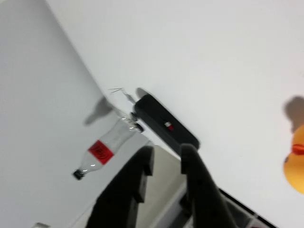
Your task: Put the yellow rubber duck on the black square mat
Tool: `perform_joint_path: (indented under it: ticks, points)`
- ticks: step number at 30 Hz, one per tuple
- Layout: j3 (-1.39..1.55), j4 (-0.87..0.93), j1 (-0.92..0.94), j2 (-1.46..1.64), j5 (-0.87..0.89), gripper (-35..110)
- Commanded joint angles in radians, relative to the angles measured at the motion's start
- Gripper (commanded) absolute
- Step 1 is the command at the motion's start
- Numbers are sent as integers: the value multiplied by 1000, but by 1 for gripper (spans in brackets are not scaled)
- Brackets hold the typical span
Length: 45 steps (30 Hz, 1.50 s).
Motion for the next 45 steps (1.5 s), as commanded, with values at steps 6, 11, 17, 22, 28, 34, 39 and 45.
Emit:
perform_joint_path:
  ticks: [6, 11, 17, 22, 28, 34, 39, 45]
  points:
    - [-32, 29, 6, 9, -288, 7]
    - [-41, 153, -146, 3, -374, 7]
    - [-43, 235, -437, 5, -371, 7]
    - [-28, 245, -512, 2, -370, 8]
    - [-25, 314, -520, 2, -379, 29]
    - [-23, 350, -520, -89, -379, 38]
    - [-40, 339, -522, -249, -379, 38]
    - [-41, 337, -621, -291, -377, 38]
